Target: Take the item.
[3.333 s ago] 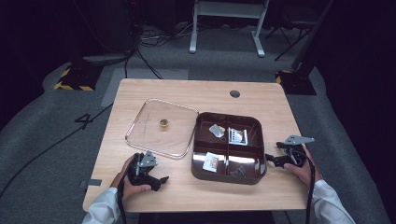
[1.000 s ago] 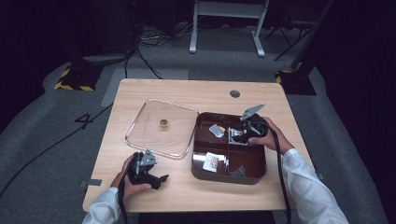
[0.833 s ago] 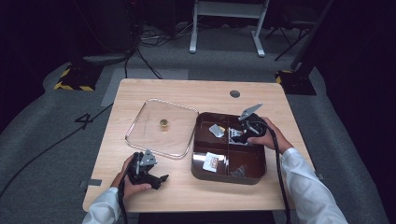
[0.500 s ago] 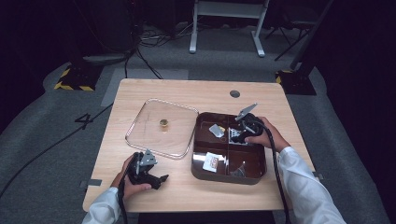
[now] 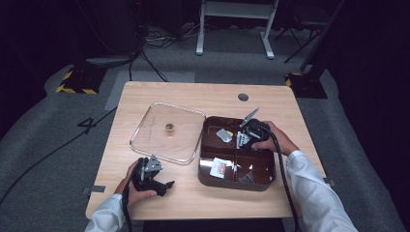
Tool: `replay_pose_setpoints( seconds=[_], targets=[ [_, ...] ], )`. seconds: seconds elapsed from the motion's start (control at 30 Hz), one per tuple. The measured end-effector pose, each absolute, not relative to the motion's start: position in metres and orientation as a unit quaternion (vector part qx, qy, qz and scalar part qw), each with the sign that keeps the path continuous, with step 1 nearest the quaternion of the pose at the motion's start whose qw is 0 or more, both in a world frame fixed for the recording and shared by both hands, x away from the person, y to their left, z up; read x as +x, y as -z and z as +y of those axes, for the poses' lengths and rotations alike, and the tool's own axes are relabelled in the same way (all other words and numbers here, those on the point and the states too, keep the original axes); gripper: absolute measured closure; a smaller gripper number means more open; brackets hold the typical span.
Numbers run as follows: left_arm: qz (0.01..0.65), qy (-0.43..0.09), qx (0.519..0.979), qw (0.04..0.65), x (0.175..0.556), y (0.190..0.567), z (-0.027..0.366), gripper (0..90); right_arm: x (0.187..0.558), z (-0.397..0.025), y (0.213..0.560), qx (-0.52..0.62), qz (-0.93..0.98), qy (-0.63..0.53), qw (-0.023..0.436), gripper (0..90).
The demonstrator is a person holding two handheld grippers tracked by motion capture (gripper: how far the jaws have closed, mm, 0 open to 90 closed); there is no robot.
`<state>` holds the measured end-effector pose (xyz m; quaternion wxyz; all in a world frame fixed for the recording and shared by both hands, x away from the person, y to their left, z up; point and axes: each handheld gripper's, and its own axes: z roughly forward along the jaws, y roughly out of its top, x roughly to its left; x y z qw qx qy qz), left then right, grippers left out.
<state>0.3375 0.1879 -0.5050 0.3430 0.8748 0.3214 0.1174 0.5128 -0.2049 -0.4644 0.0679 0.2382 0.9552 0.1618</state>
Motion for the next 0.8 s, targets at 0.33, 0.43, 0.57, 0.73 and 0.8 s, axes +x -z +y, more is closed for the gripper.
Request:
replay_pose_setpoints(
  seconds=[0.33,0.43,0.57,0.73,0.8],
  targets=[
    [0.322,-0.117,0.874,0.344,0.3374,0.5051,0.1878,6.7,0.5123,-0.2059,0.4635,0.241,0.954,-0.168,0.065,33.1],
    [0.322,-0.117,0.874,0.344,0.3374,0.5051,0.1878,6.7,0.5117,-0.2063,0.4628,0.238,0.953,-0.173,0.066,38.5],
    [0.322,-0.117,0.874,0.344,0.3374,0.5051,0.1878,6.7,0.5105,-0.2079,0.4617,0.236,0.951,-0.187,0.072,57.3],
    [0.322,-0.117,0.874,0.344,0.3375,0.5051,0.1878,6.7,0.5084,-0.2085,0.4607,0.234,0.950,-0.192,0.083,65.2],
    [0.322,-0.116,0.874,0.344,0.3375,0.5051,0.1878,6.7,0.5088,-0.2103,0.4601,0.235,0.946,-0.201,0.099,70.2]
  ],
)
